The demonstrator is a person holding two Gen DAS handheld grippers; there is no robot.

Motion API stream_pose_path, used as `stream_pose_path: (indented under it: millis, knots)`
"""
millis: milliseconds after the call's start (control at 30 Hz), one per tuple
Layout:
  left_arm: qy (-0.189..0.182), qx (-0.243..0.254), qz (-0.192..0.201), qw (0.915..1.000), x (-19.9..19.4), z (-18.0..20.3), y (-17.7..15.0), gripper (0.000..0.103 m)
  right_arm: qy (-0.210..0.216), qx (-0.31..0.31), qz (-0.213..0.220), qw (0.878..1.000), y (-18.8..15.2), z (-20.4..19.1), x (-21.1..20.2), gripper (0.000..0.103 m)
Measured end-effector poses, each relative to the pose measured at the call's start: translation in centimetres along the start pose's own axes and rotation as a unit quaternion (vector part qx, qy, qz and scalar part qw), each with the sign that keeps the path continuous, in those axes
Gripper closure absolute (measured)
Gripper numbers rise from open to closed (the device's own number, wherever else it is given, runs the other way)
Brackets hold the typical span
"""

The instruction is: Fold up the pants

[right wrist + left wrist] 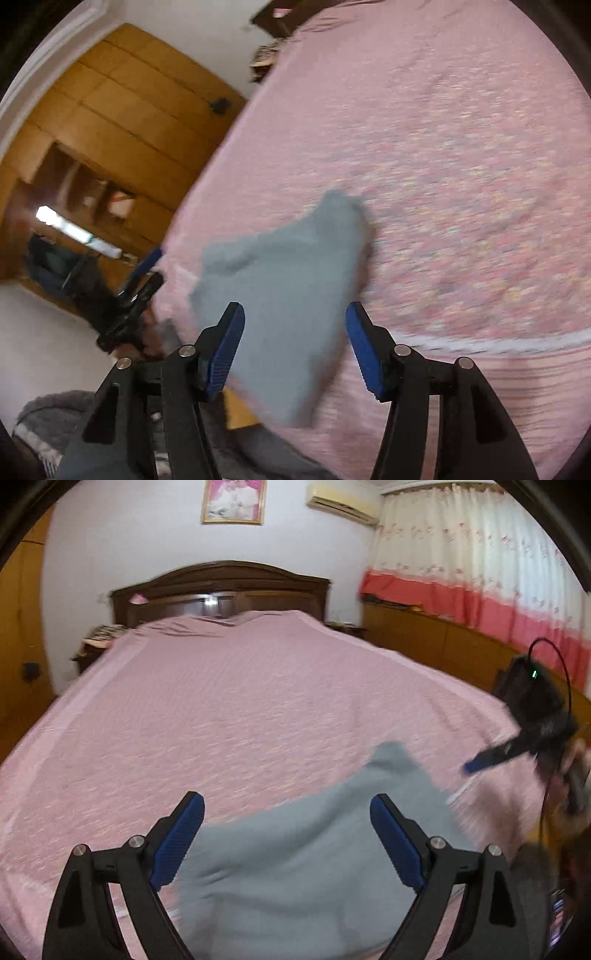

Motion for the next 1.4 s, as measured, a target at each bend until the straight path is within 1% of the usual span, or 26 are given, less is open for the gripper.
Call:
stream_pose_path:
  millis: [33,67,133,167,200,300,333,367,433,467,500,600,700,733,767,867,900,933,1000,1033,1067,1133,1167,1267,1300,1400]
  knots:
    - [-0.017,0.003,-0.014,0.9997,1.2,1.1,0.4,0.009,0.013,-0.004,-0.002,1.000,-0.2,-0.6,0.7,0.044]
    - [-0.034,0.005,-0.027,0.9990,2.5,2.2,0.6,0.009,0.019,-0.006,-0.008,1.000,-0.4,-1.1,1.6,0.047]
    - [-0.051,0.002,-0.050,0.9974,5.1,3.7,0.5,0.009,0.016,-0.006,-0.017,1.000,-0.9,-1.7,3.5,0.069]
    - [-0.057,-0.002,-0.062,0.9965,6.4,4.3,0.4,0.009,0.014,-0.002,-0.022,1.000,-1.1,-1.4,4.2,0.088]
    - [-0.063,-0.004,-0.070,0.9955,7.5,4.8,0.2,0.009,0.011,0.003,-0.027,1.000,-1.4,-1.3,4.9,0.094]
    - [-0.074,0.009,-0.078,0.9942,9.8,6.1,-0.5,0.010,0.019,0.018,-0.035,0.999,-2.7,-0.6,6.7,0.094]
    - [-0.063,0.019,-0.081,0.9945,10.2,6.4,-1.1,0.010,0.025,0.025,-0.036,0.999,-2.9,-0.4,7.1,0.094]
    - [-0.037,0.034,-0.091,0.9946,11.2,6.5,-1.6,0.010,0.032,0.034,-0.036,0.998,-3.3,0.0,7.5,0.094]
    - [0.036,0.065,-0.115,0.9905,13.4,5.4,-2.8,0.010,0.027,0.049,-0.046,0.997,-4.2,1.3,8.6,0.094]
    - [0.065,0.074,-0.122,0.9876,14.1,4.6,-3.3,0.010,0.031,0.057,-0.048,0.997,-4.7,1.9,8.8,0.101]
    - [0.083,0.073,-0.125,0.9860,14.5,3.6,-3.6,0.009,0.040,0.069,-0.048,0.996,-5.2,2.6,8.8,0.103]
    - [0.080,0.013,-0.128,0.9884,14.0,-0.1,-3.7,0.008,0.063,0.086,-0.040,0.993,-6.0,3.4,8.0,0.103]
    - [0.092,-0.003,-0.123,0.9882,12.4,-1.4,-3.4,0.008,0.047,0.081,-0.036,0.995,-5.8,3.2,6.8,0.103]
    - [0.099,-0.004,-0.117,0.9881,11.4,-1.3,-3.3,0.009,0.038,0.076,-0.034,0.996,-5.5,2.6,6.6,0.103]
    - [0.095,-0.004,-0.114,0.9889,10.7,-1.1,-3.3,0.010,0.035,0.072,-0.031,0.996,-5.4,2.4,6.5,0.100]
    - [0.035,0.000,-0.106,0.9938,7.9,0.8,-3.9,0.010,0.049,0.055,-0.025,0.997,-4.8,-0.5,7.1,0.099]
    - [0.020,0.006,-0.108,0.9939,7.3,1.4,-4.4,0.010,0.052,0.048,-0.027,0.997,-4.7,-1.2,7.4,0.099]
    - [0.016,0.012,-0.112,0.9935,6.9,1.7,-4.9,0.010,0.051,0.040,-0.033,0.997,-4.5,-1.8,8.0,0.099]
    - [0.032,0.032,-0.129,0.9906,6.8,1.7,-6.7,0.010,0.033,0.030,-0.057,0.997,-4.6,-2.0,9.7,0.098]
    - [0.043,0.036,-0.140,0.9885,7.1,1.4,-7.5,0.010,0.015,0.029,-0.078,0.996,-5.1,-1.8,10.9,0.098]
    - [0.052,0.031,-0.158,0.9855,7.5,0.6,-8.4,0.009,0.010,0.034,-0.090,0.995,-5.4,-1.4,11.6,0.099]
    - [0.034,0.017,-0.156,0.9870,7.3,0.0,-8.7,0.010,0.030,0.059,-0.087,0.994,-5.6,-0.9,11.8,0.099]
    - [0.033,0.015,-0.153,0.9876,6.7,-0.4,-8.6,0.010,0.032,0.066,-0.085,0.994,-5.4,-0.9,11.7,0.099]
    - [0.042,0.017,-0.146,0.9882,5.7,-0.8,-8.0,0.010,0.008,0.057,-0.083,0.995,-4.2,-1.8,11.4,0.098]
    - [0.040,0.015,-0.144,0.9886,5.4,-0.9,-7.8,0.010,0.000,0.047,-0.080,0.996,-3.4,-2.4,11.4,0.095]
    - [0.028,0.007,-0.151,0.9882,5.5,-1.0,-7.5,0.010,0.002,0.031,-0.068,0.997,-1.0,-3.4,12.7,0.091]
Point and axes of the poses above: each gripper's, at about its wrist camera, not at the fingertips, and x roughly the way its jaws point, z to its right, y to its top, the point moved 3 cm from there along x, roughly the way its jaws point, and after that the axes turned 3 degrees about -x, right-handed, at the moved point
